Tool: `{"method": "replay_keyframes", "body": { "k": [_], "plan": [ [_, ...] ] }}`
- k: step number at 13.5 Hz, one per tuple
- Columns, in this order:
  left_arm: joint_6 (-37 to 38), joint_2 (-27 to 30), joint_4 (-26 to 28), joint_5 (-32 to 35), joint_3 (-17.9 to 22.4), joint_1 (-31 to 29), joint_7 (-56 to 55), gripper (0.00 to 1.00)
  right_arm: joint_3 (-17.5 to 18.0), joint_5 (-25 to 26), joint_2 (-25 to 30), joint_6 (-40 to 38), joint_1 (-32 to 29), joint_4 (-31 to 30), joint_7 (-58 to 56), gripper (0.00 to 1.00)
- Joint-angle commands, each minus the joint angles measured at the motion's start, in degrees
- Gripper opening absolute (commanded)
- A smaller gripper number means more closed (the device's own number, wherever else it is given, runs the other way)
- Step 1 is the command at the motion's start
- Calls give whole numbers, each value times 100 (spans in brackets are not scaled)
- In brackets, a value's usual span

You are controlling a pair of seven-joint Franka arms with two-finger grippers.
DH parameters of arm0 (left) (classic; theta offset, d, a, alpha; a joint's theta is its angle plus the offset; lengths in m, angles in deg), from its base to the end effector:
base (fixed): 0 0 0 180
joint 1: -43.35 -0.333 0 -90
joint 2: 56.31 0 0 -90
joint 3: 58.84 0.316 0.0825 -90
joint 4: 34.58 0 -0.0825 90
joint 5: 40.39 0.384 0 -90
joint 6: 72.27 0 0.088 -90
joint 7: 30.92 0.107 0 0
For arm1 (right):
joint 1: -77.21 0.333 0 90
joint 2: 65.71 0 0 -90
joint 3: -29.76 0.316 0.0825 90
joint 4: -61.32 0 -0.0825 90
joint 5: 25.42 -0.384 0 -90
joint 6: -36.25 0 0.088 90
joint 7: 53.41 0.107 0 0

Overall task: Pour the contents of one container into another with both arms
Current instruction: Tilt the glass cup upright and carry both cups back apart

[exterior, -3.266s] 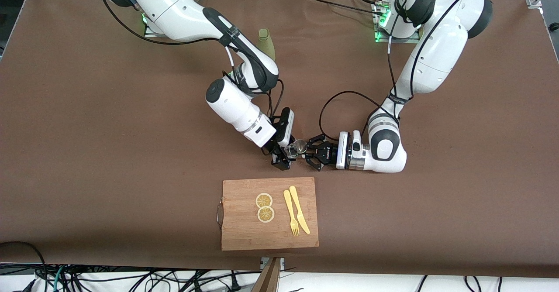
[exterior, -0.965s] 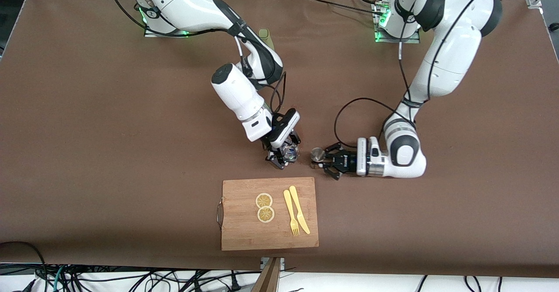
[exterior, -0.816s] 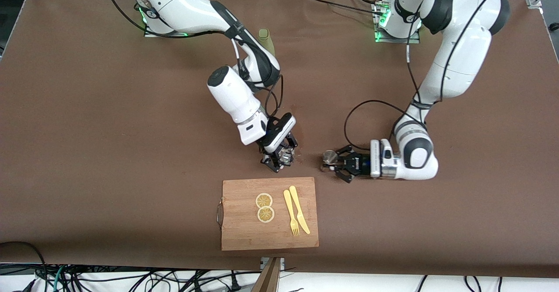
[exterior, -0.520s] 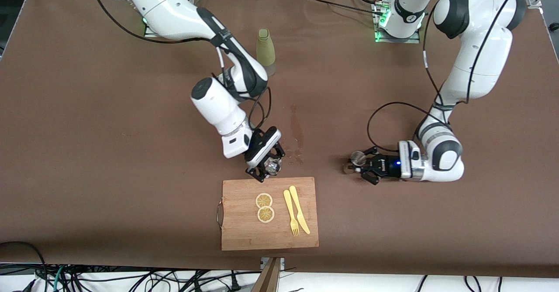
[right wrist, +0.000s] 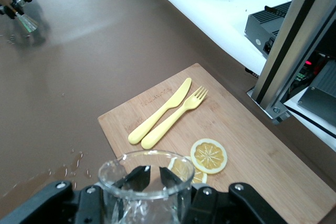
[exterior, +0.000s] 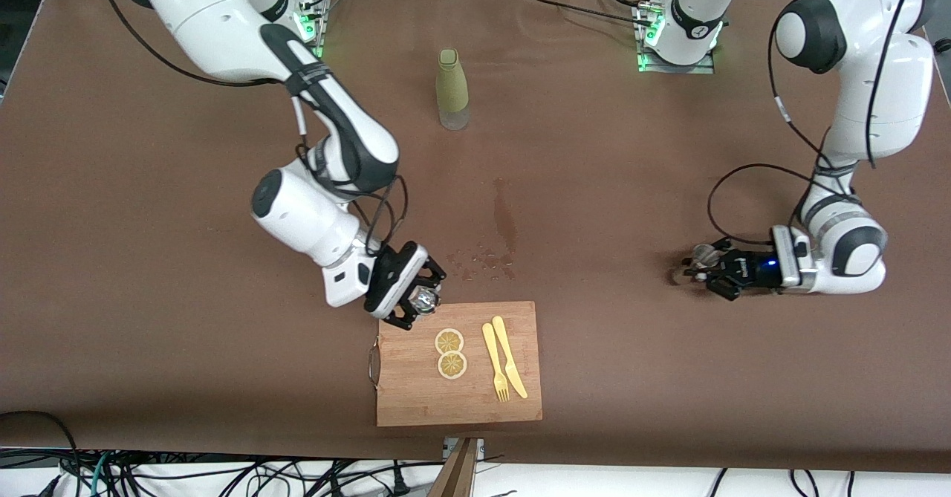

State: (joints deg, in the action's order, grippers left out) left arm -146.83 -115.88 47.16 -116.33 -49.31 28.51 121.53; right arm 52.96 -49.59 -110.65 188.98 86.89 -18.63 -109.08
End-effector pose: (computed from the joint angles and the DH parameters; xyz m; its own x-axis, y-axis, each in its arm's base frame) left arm 0.6247 0.1278 0.0991 -0.1284 -0.0724 0.9891 -0.9916 0.0237 -0.1270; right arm 0.6937 0.3369 0.3203 0.4079 0.6269 0.6638 0.8670 -0.4938 -0.0664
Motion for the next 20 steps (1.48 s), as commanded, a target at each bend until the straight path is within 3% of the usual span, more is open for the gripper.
{"method": "replay_keyframes", "body": {
  "k": [1,4,8,14,15,16,20],
  "plan": [
    [267,77,113,315,127,-264,416,0,825,-35,64,-550,-1009,-74,-838,1],
    [293,24,122,763,145,-555,707,0,1143,-306,47,-1261,-1599,-74,-1663,1],
    [505,-196,114,1097,154,-582,857,0,1135,-1360,12,-1957,-2118,-74,-3403,1],
    [496,-363,87,1300,154,-573,866,0,1117,-2144,-208,-3203,-2777,-91,-5162,2],
    [496,-380,70,1361,145,-573,857,36,1117,-2170,-269,-3432,-2909,-100,-5452,2],
    [487,-381,70,1362,145,-573,857,99,1108,-2179,-331,-3634,-3067,-170,-5725,2],
    [469,-302,43,1353,434,-582,691,100,1108,-2241,-787,-4373,-3674,-355,-6578,2]
  ]
}}
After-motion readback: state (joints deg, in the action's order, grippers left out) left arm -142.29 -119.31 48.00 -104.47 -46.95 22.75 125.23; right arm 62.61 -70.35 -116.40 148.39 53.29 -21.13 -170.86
